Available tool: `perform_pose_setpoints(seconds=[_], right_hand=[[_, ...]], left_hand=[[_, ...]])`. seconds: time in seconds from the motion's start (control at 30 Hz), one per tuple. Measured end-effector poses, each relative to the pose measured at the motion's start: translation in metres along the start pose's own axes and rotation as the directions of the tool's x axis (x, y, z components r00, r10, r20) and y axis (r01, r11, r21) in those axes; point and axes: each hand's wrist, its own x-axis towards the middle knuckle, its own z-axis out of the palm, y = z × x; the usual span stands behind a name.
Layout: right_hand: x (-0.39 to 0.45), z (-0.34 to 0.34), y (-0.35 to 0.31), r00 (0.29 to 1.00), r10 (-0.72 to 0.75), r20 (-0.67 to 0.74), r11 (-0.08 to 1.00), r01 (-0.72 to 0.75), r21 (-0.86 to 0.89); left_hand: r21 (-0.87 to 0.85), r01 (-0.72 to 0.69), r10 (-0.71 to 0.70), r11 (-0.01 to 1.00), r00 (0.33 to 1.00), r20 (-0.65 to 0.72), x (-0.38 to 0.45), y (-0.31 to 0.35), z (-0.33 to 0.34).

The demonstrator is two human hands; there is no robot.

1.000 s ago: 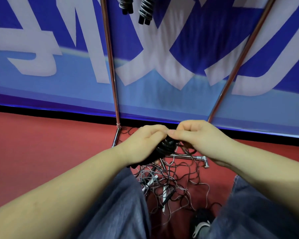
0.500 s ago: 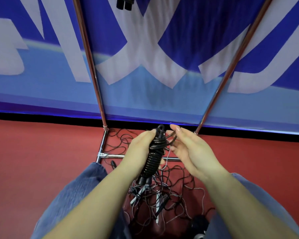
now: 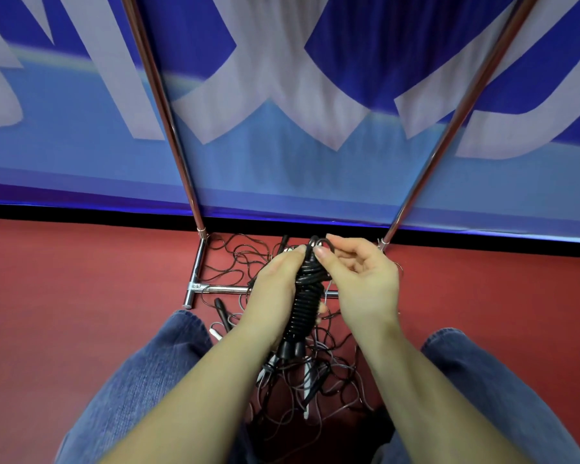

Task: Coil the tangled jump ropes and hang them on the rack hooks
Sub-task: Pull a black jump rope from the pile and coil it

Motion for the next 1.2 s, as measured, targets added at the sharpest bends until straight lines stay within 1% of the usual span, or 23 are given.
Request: perform_pose_setpoints(seconds=[0.1, 0.2, 0.3, 0.37, 0.43, 0.5, 0.53, 0.6, 0.63, 0.7, 0.77, 0.83, 0.93, 1.03, 1.1, 1.2], right_hand=[[0.001, -0.002, 0.004, 1.000, 0.001, 0.009, 1.000, -0.001, -0.024], [-0.001, -0.002, 0.009, 0.996, -0.083, 0.026, 0.986, 0.085, -0.144], [-0.005, 0.000, 0.010, 0.975, -0.215, 0.045, 0.921, 0.218, -0.321], [-0.008, -0.001, 0.011, 0.955, -0.289, 0.065, 0.870, 0.291, -0.399], [-0.012, -0.001, 0.010, 0.958, -0.272, 0.084, 0.864, 0.282, -0.418], [-0.015, -0.002, 0.006, 0.982, -0.174, 0.074, 0.903, 0.189, -0.385], [-0.014, -0.002, 0.003, 0.993, -0.101, 0.060, 0.942, 0.115, -0.314], [-0.009, -0.005, -0.003, 0.998, 0.043, 0.053, 0.994, -0.037, -0.104], [-0.007, -0.007, -0.005, 0.995, 0.089, 0.054, 0.995, -0.087, -0.040], [-0.003, -0.011, -0.007, 0.989, 0.137, 0.063, 0.991, -0.137, -0.005], [-0.001, -0.014, -0.005, 0.989, 0.134, 0.068, 0.991, -0.134, -0.015], [-0.001, -0.015, -0.004, 0.990, 0.112, 0.081, 0.994, -0.111, -0.021], [-0.002, -0.012, -0.004, 0.991, 0.061, 0.118, 0.998, -0.058, -0.031], [-0.003, -0.009, -0.004, 0.989, 0.015, 0.150, 0.996, -0.001, -0.094], [-0.003, -0.008, -0.004, 0.988, 0.022, 0.153, 0.995, -0.007, -0.100], [-0.006, -0.008, -0.004, 0.985, 0.047, 0.169, 0.999, -0.041, -0.036]], left_hand=[[0.036, -0.030, 0.030, 0.999, 1.000, 0.001, -0.001, 0.000, 0.000], [0.100, -0.081, 0.082, 0.992, 0.997, -0.010, -0.002, 0.002, 0.001], [0.121, -0.109, 0.109, 0.987, 0.994, 0.009, -0.004, 0.004, -0.001], [0.126, -0.123, 0.119, 0.984, 0.992, 0.037, -0.005, 0.005, -0.003], [0.146, -0.135, 0.129, 0.980, 0.991, 0.046, -0.006, 0.006, -0.005], [0.168, -0.157, 0.151, 0.973, 0.987, 0.049, -0.006, 0.006, -0.007], [0.176, -0.164, 0.157, 0.970, 0.986, 0.055, -0.005, 0.004, -0.008], [0.196, -0.183, 0.175, 0.963, 0.983, 0.056, -0.006, 0.002, -0.007], [0.206, -0.201, 0.194, 0.958, 0.980, 0.052, -0.006, 0.002, -0.006], [0.236, -0.238, 0.232, 0.942, 0.971, 0.053, -0.006, -0.001, -0.004], [0.257, -0.267, 0.262, 0.929, 0.964, 0.055, -0.005, -0.003, -0.005], [0.257, -0.260, 0.258, 0.931, 0.965, 0.039, -0.005, -0.003, -0.004], [0.182, -0.233, 0.236, 0.955, 0.972, 0.008, -0.008, -0.001, -0.001], [0.113, -0.181, 0.182, 0.977, 0.983, 0.000, -0.010, 0.000, 0.001], [0.109, -0.158, 0.157, 0.981, 0.987, 0.015, -0.011, 0.000, 0.000], [0.086, -0.166, 0.163, 0.982, 0.986, 0.036, -0.008, 0.000, -0.003]])
